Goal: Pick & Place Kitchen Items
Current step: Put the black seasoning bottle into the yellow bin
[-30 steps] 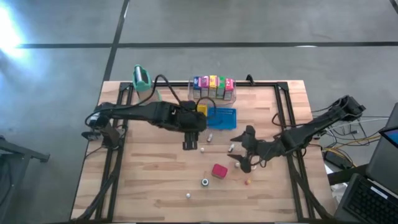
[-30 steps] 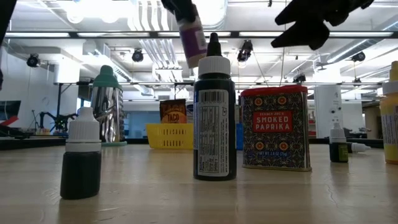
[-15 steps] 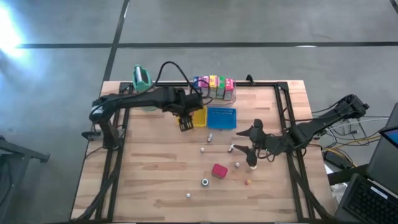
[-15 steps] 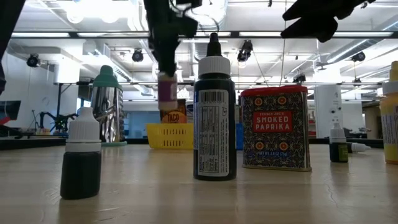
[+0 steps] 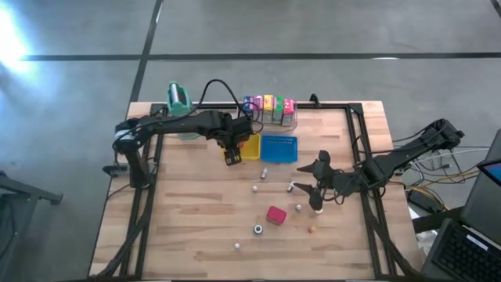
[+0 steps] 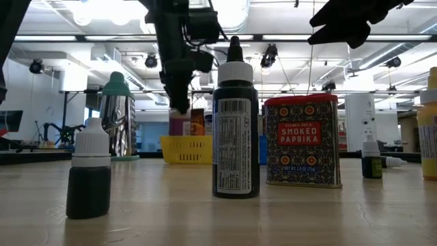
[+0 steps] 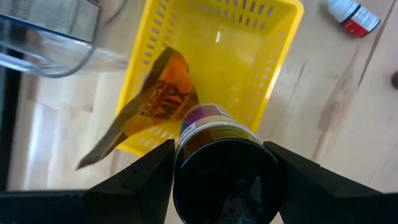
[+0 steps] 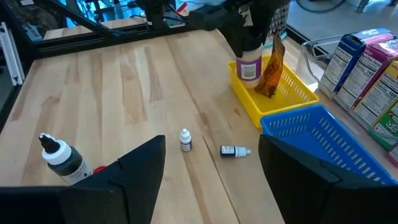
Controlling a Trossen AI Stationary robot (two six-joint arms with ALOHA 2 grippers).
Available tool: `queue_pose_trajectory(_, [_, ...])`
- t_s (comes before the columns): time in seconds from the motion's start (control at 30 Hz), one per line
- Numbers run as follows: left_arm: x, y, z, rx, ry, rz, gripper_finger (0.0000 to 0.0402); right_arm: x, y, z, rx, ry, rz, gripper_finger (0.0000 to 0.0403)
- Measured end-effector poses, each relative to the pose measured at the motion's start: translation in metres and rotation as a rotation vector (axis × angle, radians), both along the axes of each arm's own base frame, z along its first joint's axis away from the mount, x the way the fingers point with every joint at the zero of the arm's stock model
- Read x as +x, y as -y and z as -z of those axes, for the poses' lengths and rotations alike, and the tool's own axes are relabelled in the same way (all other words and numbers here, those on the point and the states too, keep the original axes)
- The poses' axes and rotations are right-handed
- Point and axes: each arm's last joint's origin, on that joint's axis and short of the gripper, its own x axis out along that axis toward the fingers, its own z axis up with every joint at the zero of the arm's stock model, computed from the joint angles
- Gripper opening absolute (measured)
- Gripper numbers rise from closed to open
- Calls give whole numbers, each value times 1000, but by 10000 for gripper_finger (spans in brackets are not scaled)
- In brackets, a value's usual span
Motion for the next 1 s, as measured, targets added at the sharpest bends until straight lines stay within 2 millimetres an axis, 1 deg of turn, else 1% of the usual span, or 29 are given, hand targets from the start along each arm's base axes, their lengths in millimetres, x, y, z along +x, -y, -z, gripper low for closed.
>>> queue_pose_trajectory(0.1, [-2, -2, 10, -5, -6, 7, 232, 0, 0, 0, 0, 0, 0, 264])
queue_pose_trajectory(0.27, [-3, -10, 19, -44, 29, 14, 232, 0, 0, 0, 0, 0, 0, 278])
queue_pose_trajectory(0.5, [-4, -18, 22, -74, 53, -4, 232, 0, 0, 0, 0, 0, -1, 291])
queue_pose_trajectory(0.63, [-4, -18, 22, -76, 55, -13, 242, 0, 0, 0, 0, 0, -1, 295])
queue_pose_trajectory(0.83, [-5, -18, 22, -80, 56, -24, 268, 0, 0, 0, 0, 0, 0, 281])
queue_pose_trajectory(1.0, [-7, -18, 23, -87, 36, -31, 300, 0, 0, 0, 0, 0, -1, 263])
